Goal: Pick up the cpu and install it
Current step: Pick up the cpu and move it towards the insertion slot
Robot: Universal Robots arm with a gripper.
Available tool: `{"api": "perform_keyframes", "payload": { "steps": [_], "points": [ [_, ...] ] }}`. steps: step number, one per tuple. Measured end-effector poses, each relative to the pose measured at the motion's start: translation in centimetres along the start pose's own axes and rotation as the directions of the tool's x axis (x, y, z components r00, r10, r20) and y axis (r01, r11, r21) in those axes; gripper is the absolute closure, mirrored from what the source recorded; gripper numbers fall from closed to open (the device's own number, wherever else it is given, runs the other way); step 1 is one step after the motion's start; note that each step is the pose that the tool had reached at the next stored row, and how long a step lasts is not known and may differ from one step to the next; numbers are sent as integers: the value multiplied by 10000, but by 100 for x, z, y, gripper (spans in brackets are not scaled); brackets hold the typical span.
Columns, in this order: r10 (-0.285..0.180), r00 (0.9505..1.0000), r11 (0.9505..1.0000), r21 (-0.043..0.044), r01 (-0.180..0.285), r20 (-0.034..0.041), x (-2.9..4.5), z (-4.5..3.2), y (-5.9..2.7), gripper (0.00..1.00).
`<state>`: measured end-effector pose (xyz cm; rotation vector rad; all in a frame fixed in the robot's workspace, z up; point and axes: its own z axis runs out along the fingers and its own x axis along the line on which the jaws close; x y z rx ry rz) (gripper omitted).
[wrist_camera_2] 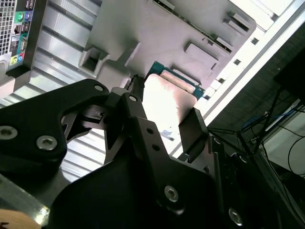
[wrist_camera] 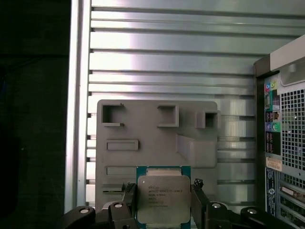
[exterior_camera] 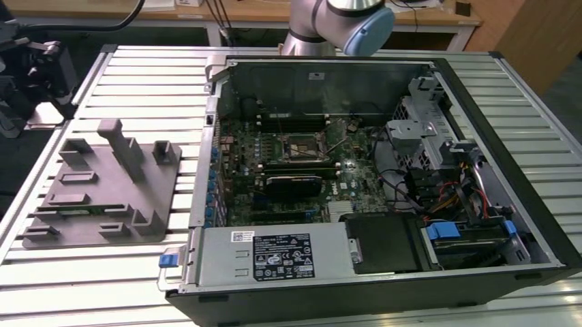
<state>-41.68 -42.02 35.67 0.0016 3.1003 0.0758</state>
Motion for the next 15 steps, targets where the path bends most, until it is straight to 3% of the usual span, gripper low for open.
{"api": "perform_keyframes", "payload": {
  "steps": [15],
  "points": [
    [0,10000,10000,-12,0,-2,-385,15,0,46]
  ]
}}
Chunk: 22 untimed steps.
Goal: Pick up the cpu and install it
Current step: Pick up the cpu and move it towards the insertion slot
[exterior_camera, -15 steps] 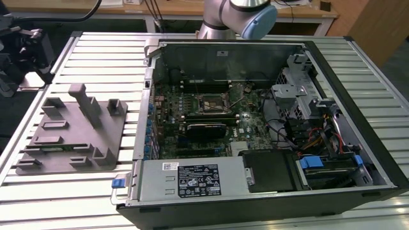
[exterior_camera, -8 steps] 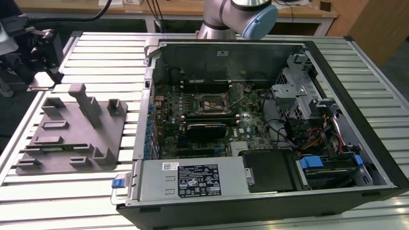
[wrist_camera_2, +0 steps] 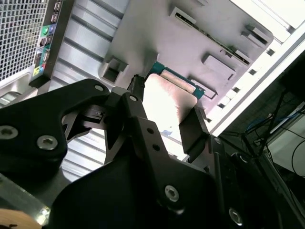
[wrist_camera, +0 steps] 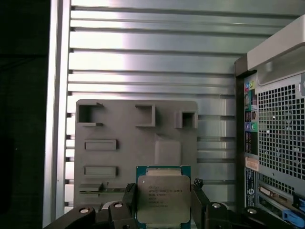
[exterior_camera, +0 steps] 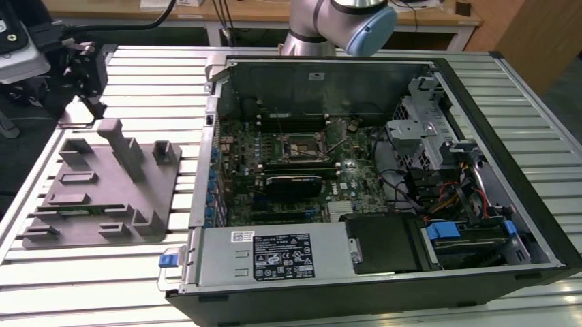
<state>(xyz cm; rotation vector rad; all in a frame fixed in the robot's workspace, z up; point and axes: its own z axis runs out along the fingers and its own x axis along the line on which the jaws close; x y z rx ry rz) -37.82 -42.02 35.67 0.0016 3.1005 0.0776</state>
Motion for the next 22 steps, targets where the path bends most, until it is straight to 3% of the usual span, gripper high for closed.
{"api": "perform_keyframes", "payload": {
  "steps": [22],
  "points": [
    [1,10000,10000,-14,-1,-1,-540,22,0,46]
  ]
}}
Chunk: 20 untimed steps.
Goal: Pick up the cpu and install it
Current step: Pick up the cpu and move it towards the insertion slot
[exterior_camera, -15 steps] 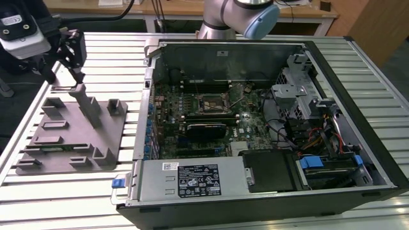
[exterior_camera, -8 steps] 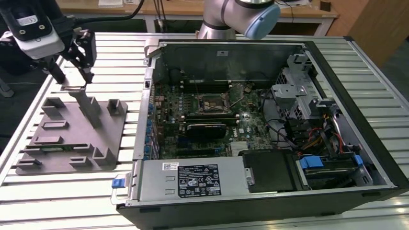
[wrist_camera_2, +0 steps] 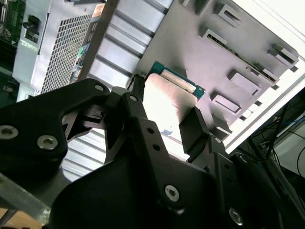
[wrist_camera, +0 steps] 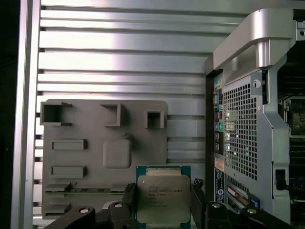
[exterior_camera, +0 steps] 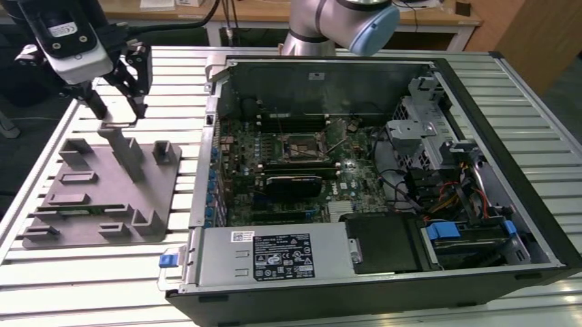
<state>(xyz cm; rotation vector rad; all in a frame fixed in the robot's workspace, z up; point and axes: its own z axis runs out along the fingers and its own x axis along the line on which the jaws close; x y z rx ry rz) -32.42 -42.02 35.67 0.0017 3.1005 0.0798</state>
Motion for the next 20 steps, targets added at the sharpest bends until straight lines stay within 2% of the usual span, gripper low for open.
{"api": "perform_keyframes", "payload": {
  "steps": [5,10,12,14,20],
  "points": [
    [0,10000,10000,0,0,-1,-67,2,0,46],
    [0,10000,10000,0,0,1,-77,-36,2,46],
    [0,10000,10000,0,0,0,-81,-101,5,46],
    [0,10000,10000,0,0,0,-83,-127,7,46],
    [-2,10000,10000,0,2,-2,-106,-130,7,46]
  ]
}}
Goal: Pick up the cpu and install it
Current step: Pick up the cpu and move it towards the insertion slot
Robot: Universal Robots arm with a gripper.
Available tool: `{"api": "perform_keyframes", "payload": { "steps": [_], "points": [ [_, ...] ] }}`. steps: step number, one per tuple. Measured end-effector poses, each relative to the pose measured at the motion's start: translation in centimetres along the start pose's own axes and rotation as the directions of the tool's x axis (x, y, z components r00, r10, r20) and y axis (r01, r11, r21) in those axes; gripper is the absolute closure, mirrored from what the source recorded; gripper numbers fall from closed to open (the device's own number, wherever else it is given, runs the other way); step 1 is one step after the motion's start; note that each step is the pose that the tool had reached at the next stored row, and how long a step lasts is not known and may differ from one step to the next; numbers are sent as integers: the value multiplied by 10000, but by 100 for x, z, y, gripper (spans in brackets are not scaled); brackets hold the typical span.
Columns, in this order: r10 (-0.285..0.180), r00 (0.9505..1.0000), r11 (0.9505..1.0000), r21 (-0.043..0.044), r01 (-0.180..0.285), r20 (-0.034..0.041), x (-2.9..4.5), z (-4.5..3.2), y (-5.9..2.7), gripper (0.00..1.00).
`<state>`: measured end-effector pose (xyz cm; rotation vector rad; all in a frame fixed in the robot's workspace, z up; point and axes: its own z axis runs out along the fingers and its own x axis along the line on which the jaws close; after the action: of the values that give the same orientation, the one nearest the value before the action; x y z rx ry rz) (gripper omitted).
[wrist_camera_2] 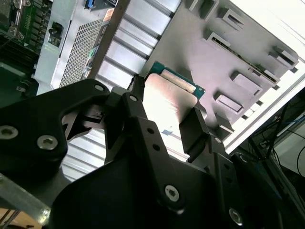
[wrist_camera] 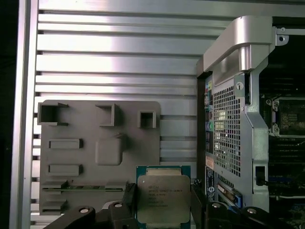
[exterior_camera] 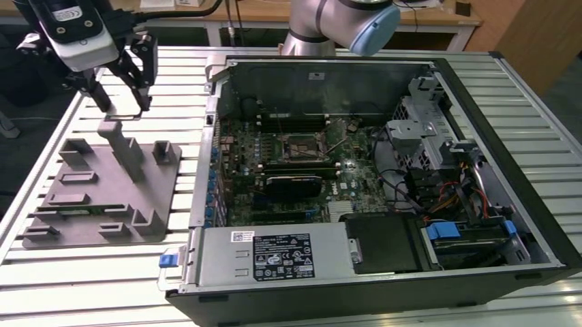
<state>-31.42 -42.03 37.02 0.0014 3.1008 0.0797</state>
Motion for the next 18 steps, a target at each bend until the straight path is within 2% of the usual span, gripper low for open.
{"api": "perform_keyframes", "payload": {
  "steps": [8,18],
  "points": [
    [2,10000,10000,-1,-2,3,-167,8,0,46],
    [1,10000,10000,-1,-1,2,-440,19,0,46]
  ]
}}
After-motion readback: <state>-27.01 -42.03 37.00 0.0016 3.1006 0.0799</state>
